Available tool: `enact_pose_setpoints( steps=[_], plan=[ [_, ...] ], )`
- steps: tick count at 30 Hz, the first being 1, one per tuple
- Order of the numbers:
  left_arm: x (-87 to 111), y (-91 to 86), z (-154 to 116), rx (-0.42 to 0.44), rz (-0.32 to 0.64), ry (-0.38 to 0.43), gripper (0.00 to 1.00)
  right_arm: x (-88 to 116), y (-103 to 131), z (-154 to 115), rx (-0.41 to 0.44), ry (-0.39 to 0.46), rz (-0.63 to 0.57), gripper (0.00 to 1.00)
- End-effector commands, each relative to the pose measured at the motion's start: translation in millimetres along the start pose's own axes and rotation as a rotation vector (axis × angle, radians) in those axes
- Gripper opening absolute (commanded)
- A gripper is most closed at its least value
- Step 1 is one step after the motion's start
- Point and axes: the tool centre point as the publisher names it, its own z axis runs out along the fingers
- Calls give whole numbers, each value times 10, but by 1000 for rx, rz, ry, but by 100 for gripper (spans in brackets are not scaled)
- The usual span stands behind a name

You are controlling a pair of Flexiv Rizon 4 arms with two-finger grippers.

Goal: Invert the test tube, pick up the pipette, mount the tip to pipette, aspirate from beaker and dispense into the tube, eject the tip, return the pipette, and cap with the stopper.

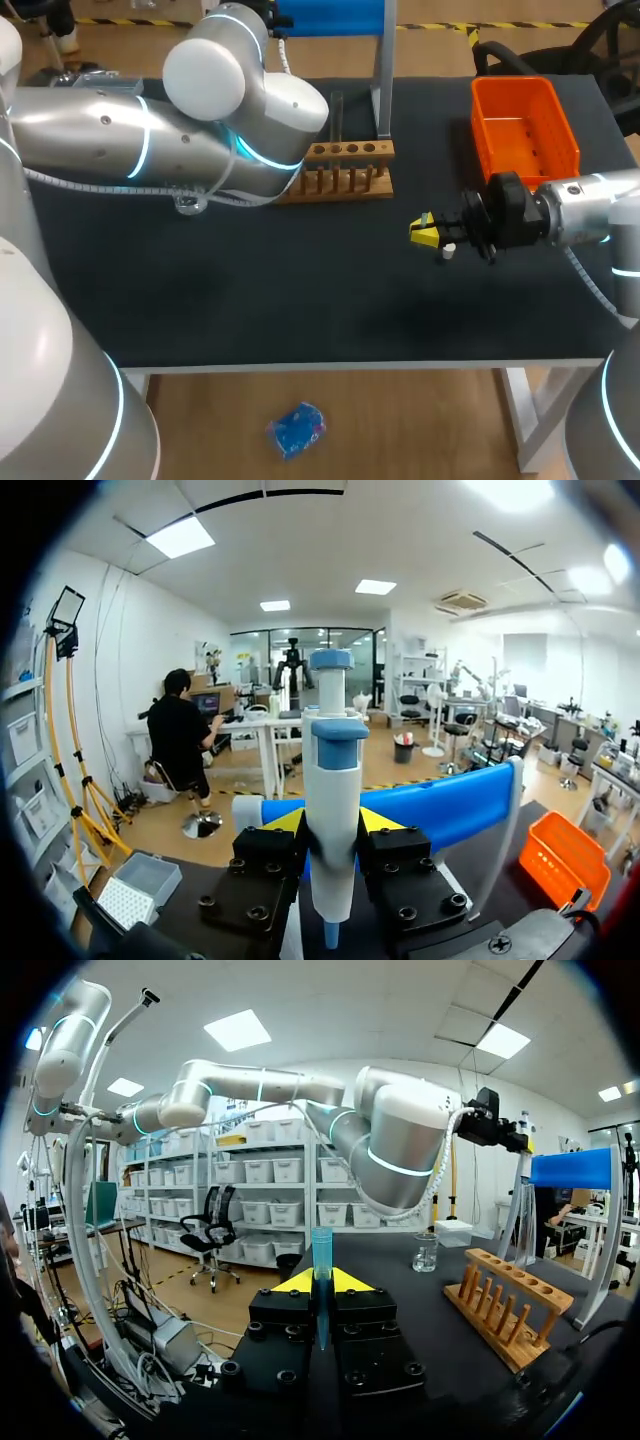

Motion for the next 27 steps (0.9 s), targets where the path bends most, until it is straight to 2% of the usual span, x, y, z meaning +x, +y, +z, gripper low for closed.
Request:
enact_pose_setpoints(
  steps=[1, 6, 10, 12, 15, 21, 23, 27],
  plan=[
    [-27, -75, -264, -27, 21, 54, 0, 0, -4, -4, 1, 2, -1, 0],
    [37, -128, -600, -31, 33, 104, 0, 0, -4, -4, 1, 2, -1, 0],
    [117, -167, -914, -28, 50, 213, 0, 0, -4, -4, 1, 2, -1, 0],
    [159, -169, -1072, -33, 75, 231, 0, 0, -4, -4, 1, 2, -1, 0],
    [226, -179, -1329, -33, 88, 307, 0, 0, -4, -4, 1, 2, -1, 0],
    [379, -143, -1844, -31, 105, 514, 0, 0, -4, -4, 1, 2, -1, 0],
    [448, -109, -2053, -27, 113, 607, 0, 0, -4, -4, 1, 2, -1, 0],
    [574, -47, -2410, 9, 131, 755, 0, 0, -4, -4, 1, 2, -1, 0]
  ],
)
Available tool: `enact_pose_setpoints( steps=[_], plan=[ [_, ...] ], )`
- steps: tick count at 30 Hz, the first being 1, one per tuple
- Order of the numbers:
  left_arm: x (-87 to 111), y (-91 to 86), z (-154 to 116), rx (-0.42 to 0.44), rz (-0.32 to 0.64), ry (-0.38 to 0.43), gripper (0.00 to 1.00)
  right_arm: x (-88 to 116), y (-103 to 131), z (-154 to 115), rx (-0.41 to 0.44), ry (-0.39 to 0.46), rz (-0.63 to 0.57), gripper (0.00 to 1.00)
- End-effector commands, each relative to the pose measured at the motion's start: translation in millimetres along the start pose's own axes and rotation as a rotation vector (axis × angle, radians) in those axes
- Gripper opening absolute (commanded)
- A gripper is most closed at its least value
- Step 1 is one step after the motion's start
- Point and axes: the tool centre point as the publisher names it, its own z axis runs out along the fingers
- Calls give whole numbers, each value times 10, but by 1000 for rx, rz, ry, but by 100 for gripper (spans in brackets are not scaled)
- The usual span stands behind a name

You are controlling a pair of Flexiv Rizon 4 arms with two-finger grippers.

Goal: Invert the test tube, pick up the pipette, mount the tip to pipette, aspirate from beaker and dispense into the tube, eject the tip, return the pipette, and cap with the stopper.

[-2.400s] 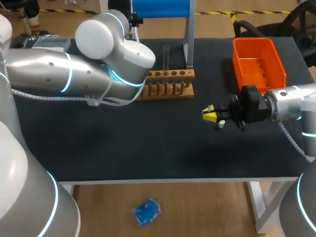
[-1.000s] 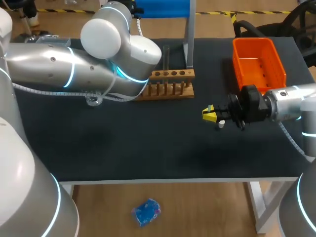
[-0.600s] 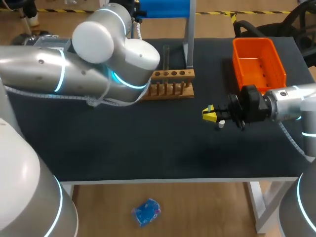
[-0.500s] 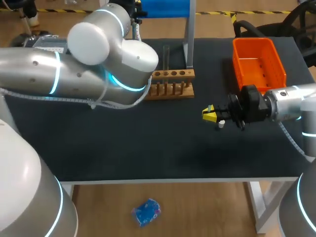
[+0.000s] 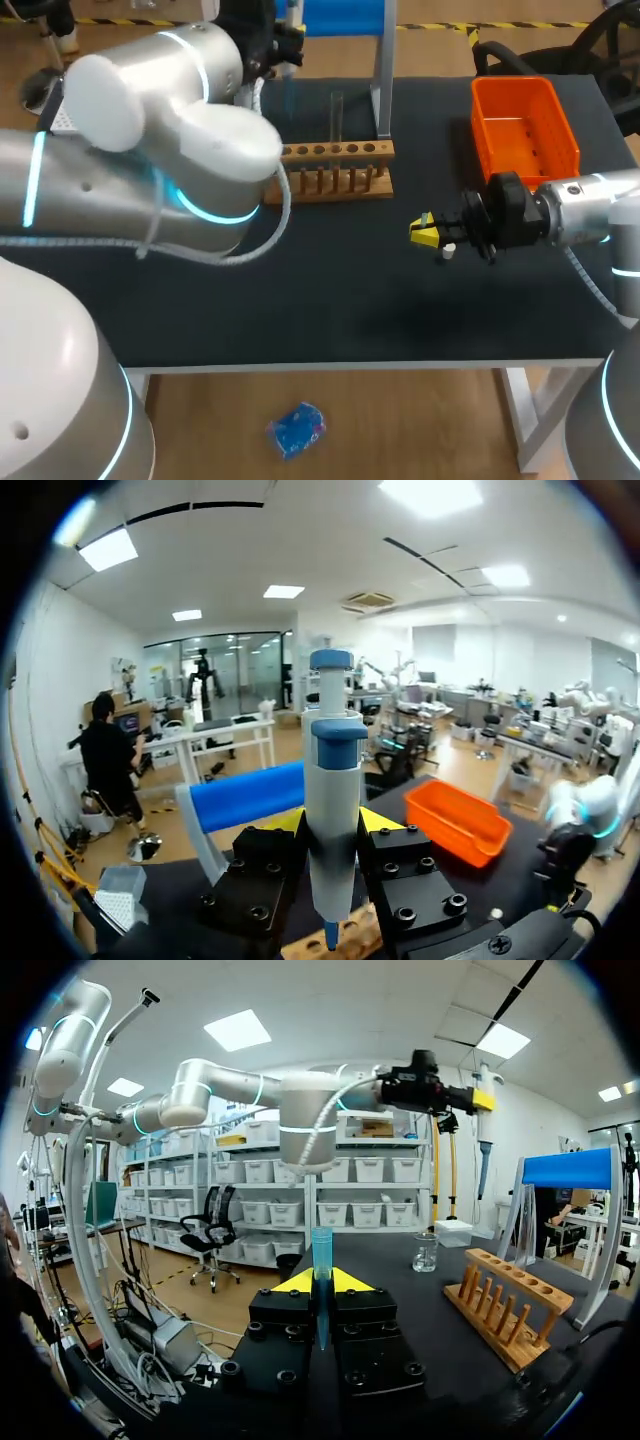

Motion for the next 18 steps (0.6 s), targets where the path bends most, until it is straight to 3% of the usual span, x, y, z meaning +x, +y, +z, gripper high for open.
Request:
enact_pose_setpoints(
  steps=[1, 8, 14, 18],
  plan=[
    [172, 35, -867, 40, 31, 396, 0, 0, -4, -3, 1, 2, -1, 0],
    [713, 113, -1309, 104, 143, 644, 0, 0, -4, -3, 1, 2, -1, 0],
    [1124, 187, -1511, 159, 188, 882, 0, 0, -4, -3, 1, 2, -1, 0],
    [1316, 196, -1555, 224, 157, 1019, 0, 0, -4, -3, 1, 2, -1, 0]
  ],
)
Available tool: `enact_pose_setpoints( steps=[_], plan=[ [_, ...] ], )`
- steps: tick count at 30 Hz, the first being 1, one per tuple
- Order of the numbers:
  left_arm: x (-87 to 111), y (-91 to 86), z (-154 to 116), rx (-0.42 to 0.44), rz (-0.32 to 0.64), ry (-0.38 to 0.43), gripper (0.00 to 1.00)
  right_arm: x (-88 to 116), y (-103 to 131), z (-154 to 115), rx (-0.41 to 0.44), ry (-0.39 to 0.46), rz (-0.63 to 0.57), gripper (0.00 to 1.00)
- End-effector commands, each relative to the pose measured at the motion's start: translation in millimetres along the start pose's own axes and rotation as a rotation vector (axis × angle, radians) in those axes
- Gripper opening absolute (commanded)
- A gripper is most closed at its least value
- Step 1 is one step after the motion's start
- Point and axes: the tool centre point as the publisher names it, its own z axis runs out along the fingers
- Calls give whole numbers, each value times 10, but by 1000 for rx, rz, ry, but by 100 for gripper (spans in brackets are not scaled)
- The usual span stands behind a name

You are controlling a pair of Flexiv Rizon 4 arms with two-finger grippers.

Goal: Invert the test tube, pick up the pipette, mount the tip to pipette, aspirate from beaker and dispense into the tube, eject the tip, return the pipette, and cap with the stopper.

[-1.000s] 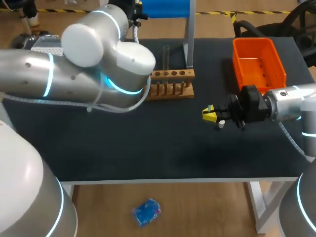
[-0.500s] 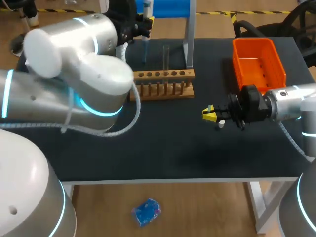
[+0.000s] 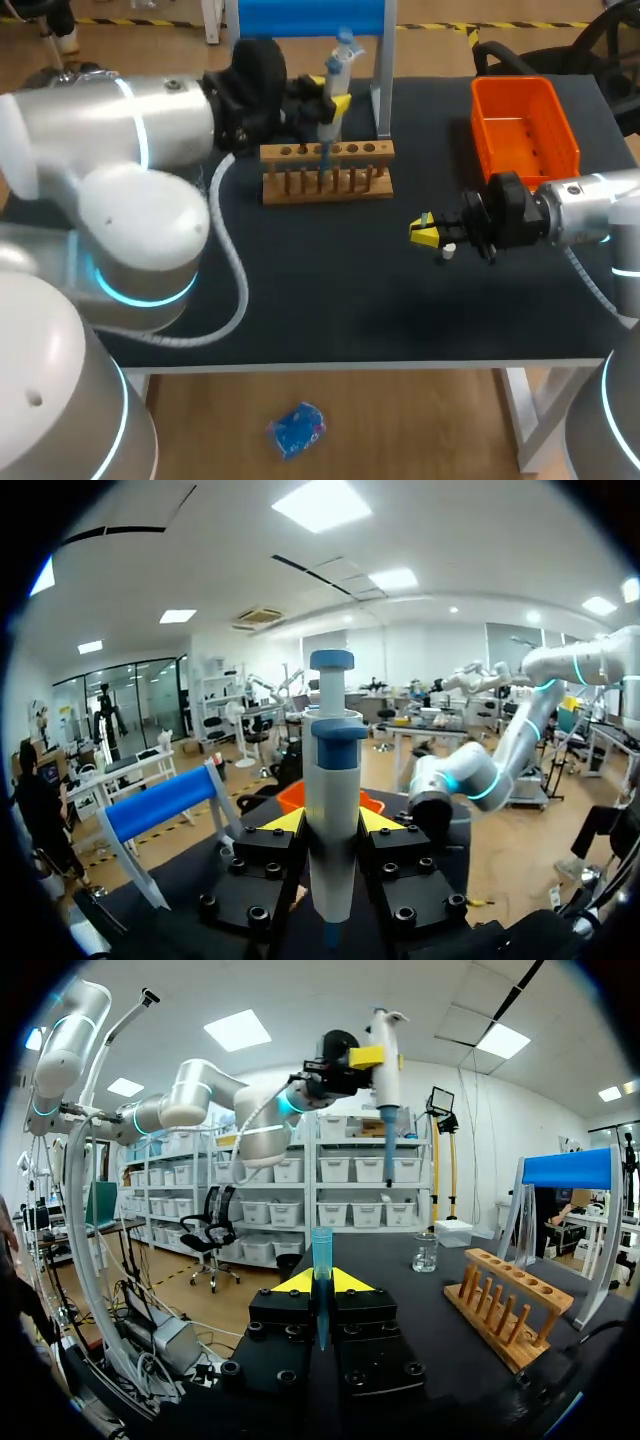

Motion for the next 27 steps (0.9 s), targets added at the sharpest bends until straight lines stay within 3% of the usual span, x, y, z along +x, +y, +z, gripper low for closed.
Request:
enact_pose_setpoints(
  steps=[1, 20, 27],
  plan=[
    [108, 63, -364, 214, 1, 593, 0, 0, -4, -3, 1, 2, -1, 0],
    [142, 65, -344, 204, 0, 598, 0, 0, -4, -3, 1, 2, -1, 0],
    [485, 109, -196, 171, 20, 641, 0, 0, -4, -3, 1, 2, -1, 0]
  ],
)
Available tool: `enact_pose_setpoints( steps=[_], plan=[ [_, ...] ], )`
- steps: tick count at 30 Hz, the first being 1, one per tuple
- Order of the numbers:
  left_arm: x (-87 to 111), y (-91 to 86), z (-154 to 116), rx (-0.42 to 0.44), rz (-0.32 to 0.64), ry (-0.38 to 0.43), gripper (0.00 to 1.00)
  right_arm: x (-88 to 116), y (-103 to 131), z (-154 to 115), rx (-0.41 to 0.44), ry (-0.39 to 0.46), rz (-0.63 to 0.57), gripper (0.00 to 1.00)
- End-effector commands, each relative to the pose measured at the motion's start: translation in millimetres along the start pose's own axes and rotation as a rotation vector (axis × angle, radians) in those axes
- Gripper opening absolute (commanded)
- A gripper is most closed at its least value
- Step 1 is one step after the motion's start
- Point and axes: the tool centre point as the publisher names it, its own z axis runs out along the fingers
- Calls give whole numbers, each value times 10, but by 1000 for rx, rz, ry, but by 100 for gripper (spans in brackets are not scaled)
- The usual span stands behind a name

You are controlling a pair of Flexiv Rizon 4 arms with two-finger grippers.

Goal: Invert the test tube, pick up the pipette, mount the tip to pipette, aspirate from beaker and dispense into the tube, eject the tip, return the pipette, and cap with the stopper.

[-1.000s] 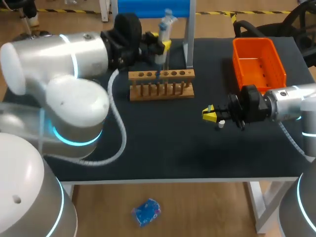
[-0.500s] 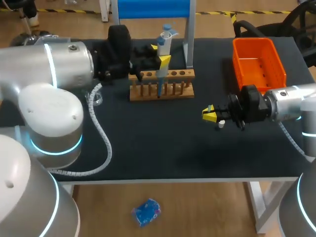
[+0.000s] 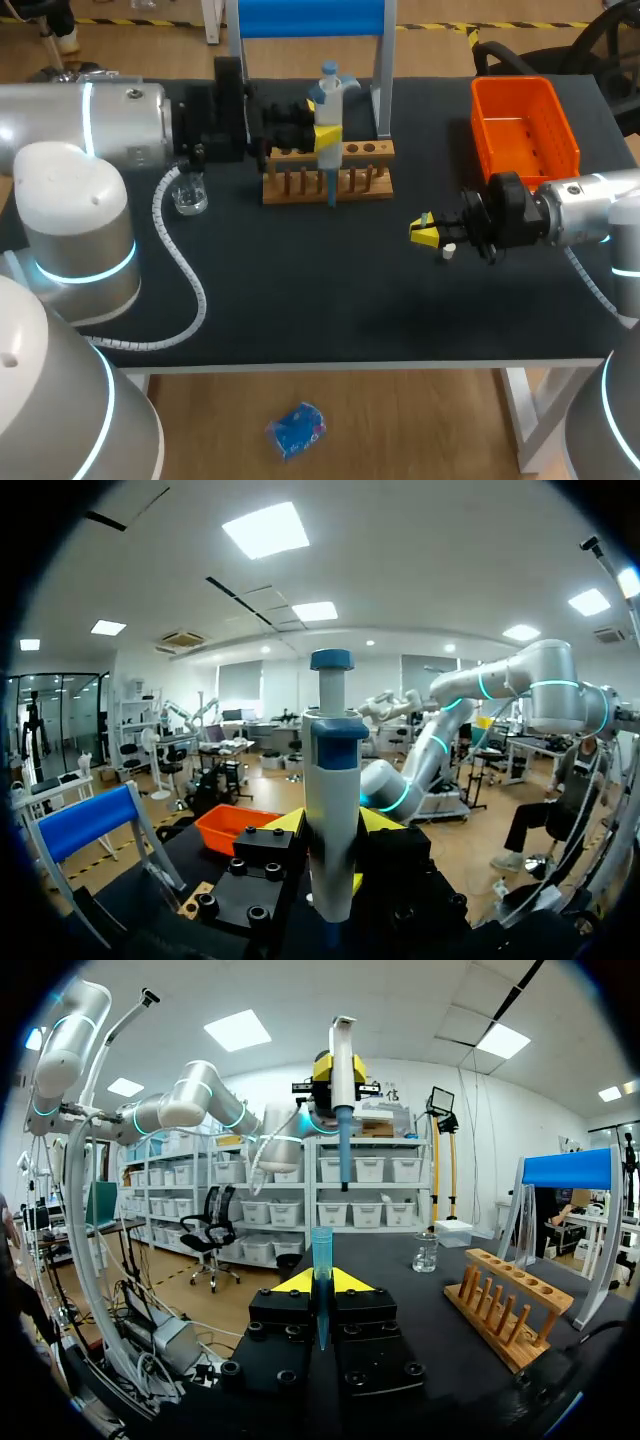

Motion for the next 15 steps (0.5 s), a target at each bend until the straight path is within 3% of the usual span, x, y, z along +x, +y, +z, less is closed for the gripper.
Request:
enact_pose_setpoints(
  steps=[1, 7, 15],
  plan=[
    [60, 41, 115, 13, 5, 221, 0, 0, -3, -3, 1, 2, -1, 0],
    [284, 50, 341, -59, -12, 215, 0, 0, -3, -3, 1, 2, -1, 0],
    [339, 97, 444, -69, -13, 134, 0, 0, -3, -3, 1, 2, -1, 0]
  ],
)
